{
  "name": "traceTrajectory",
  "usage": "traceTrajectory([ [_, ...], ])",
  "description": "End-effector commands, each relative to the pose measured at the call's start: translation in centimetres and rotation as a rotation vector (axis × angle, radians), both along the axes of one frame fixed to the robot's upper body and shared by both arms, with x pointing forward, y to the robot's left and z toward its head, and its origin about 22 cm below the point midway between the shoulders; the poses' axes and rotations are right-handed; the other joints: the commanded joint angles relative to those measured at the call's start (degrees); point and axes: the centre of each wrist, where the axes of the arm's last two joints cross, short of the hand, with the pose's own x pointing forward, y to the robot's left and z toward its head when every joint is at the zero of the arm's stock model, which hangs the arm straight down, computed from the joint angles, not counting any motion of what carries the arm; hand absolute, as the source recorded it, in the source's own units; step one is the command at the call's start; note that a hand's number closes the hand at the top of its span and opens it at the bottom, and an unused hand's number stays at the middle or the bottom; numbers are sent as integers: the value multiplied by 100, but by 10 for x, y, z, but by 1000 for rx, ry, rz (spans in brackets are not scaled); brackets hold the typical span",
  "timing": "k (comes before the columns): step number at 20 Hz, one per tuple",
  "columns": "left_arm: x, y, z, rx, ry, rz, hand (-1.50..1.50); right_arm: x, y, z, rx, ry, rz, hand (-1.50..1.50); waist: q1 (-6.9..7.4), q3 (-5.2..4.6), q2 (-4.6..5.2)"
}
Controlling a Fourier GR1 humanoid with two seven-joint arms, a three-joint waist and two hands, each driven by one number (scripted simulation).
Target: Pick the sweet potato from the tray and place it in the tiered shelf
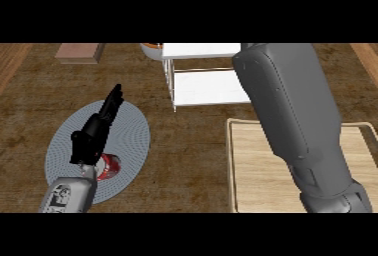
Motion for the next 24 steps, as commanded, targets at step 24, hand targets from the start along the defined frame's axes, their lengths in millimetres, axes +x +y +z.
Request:
traceTrajectory([
  [24, -10, 16, -11, -13, 62, 62, 0, -139, -161, 62, 376, 10, -154, -150, -421, -6, -119],
])
